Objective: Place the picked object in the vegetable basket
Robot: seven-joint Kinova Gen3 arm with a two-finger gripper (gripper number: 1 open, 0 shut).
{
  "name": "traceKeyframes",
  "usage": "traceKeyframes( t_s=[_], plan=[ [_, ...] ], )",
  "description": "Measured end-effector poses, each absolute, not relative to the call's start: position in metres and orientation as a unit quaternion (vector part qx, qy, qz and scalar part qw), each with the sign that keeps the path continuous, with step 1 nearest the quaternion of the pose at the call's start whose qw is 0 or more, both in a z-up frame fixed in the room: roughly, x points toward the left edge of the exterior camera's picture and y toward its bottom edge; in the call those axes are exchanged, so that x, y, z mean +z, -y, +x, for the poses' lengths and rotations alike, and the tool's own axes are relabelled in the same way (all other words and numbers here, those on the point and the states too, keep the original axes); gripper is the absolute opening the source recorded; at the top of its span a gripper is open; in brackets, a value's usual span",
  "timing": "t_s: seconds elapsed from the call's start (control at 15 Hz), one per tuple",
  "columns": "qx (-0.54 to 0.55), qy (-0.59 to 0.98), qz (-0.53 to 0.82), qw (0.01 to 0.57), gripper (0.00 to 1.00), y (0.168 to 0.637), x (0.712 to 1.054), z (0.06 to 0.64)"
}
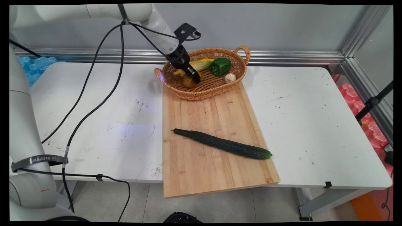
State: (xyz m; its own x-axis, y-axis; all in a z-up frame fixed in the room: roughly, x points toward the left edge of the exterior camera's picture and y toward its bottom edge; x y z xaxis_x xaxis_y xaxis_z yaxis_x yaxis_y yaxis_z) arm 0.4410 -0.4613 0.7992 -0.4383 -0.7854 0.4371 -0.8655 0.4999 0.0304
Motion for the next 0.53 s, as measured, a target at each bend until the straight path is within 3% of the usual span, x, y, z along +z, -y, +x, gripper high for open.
traceKeyframes(
  t_s=[0.27, 0.53],
  plan=[
    [0.098, 0.844, 0.479, 0.219, 1.00, 0.458, 0.811, 0.439],
    [0.100, 0.849, 0.463, 0.236, 1.00, 0.448, 0.844, 0.442]
  ],
)
